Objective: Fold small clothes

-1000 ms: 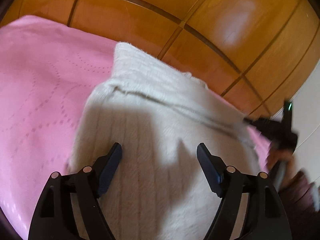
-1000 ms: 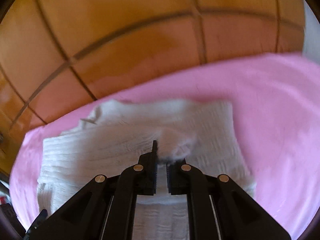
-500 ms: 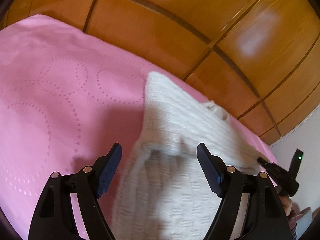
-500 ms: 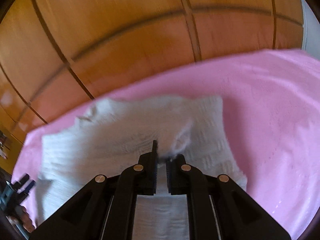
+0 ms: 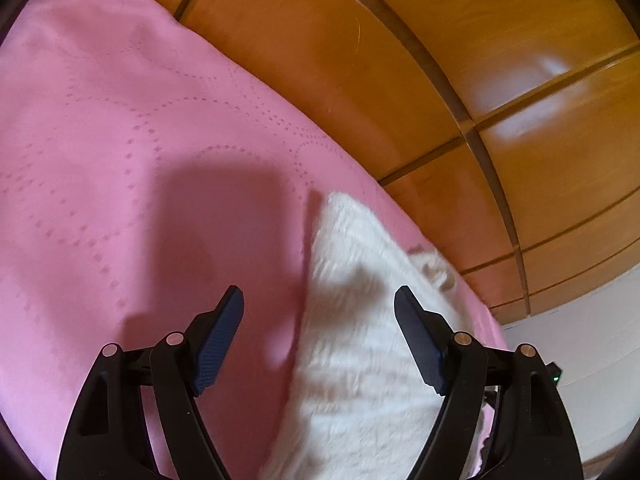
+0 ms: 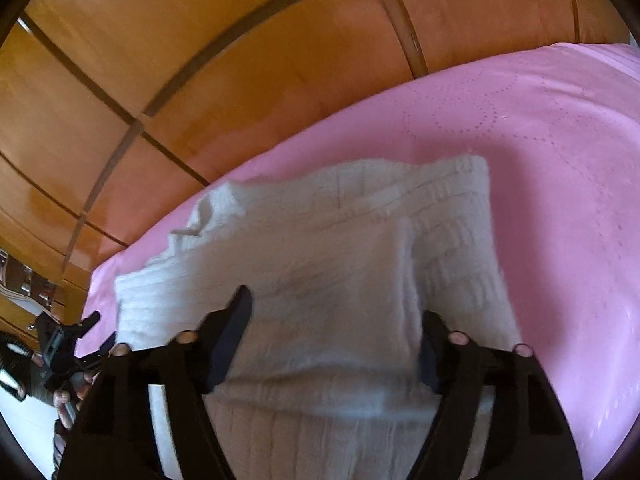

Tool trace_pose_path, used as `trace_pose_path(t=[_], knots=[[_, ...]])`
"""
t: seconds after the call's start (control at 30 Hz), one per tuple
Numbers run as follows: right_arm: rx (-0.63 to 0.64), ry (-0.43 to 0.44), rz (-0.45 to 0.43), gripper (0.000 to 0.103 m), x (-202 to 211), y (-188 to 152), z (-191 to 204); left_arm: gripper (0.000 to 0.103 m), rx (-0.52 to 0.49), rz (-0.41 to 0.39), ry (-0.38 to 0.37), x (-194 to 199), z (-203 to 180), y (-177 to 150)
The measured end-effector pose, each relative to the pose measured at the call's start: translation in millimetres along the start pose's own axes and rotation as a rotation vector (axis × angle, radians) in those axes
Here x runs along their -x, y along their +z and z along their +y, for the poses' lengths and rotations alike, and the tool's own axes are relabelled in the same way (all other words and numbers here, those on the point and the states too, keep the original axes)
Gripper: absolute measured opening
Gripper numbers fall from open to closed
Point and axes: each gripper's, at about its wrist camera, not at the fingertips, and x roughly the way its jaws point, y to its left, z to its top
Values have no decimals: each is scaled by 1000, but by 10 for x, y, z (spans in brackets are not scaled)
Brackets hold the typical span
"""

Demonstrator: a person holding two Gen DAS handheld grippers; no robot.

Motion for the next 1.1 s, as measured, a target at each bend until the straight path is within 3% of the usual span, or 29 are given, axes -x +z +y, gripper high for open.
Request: trace_pose_path(t=[0.07,0.13,0.2,0.23,0.27,0.37,0.43,0.47,0.5,0.53,0.57,0.6,0.63,0.7,0.77,0.87,0.97,1.03,1.1], knots=[[-2,26,-5,41,-10,63,18,76,9,16,-21,-89,-26,76],[51,-7,-49,9,76,77,120,75,34,44,-54,-208,-39,140],[115,-32,-117,7,214,45,248,51,41,76,-69,-360,-91,189],[185,-75,-187,7,348,-15,369,27,10,68,-51,-392,-163,187],[229,-107,-224,7,401,-59,441,17,-31,34,-35,-364,-237,167],[375,-296,-283,7,360,-244,596,13,-162,-63,21,-245,-446,20],[403,-374,-227,8,123,-302,546,13,-262,-72,153,-304,-568,-102],[397,-405,-190,10,5,-313,493,14,-326,-67,268,-400,-618,-172],[377,-445,-166,25,-89,-322,430,18,-351,-63,328,-449,-631,-194],[357,-457,-168,39,-93,-320,397,31,-372,-76,404,-470,-646,-227],[334,-455,-181,44,-50,-319,367,42,-373,-102,431,-421,-666,-246],[310,-452,-205,60,29,-315,338,46,-371,-124,436,-345,-671,-267],[298,-463,-235,66,130,-318,333,48,-368,-156,430,-250,-697,-297],[304,-449,-286,66,336,-342,408,48,-404,-208,384,-63,-801,-398],[307,-368,-306,68,453,-396,534,49,-491,-240,327,30,-963,-552],[343,-271,-261,78,357,-512,725,58,-599,-197,306,-64,-1096,-709],[396,-280,-174,85,0,-641,849,59,-571,-97,362,-396,-1027,-712],[394,-332,-80,92,-361,-693,797,65,-535,-56,384,-559,-881,-676],[395,-334,-101,94,-431,-691,753,67,-500,-68,371,-548,-839,-618]])
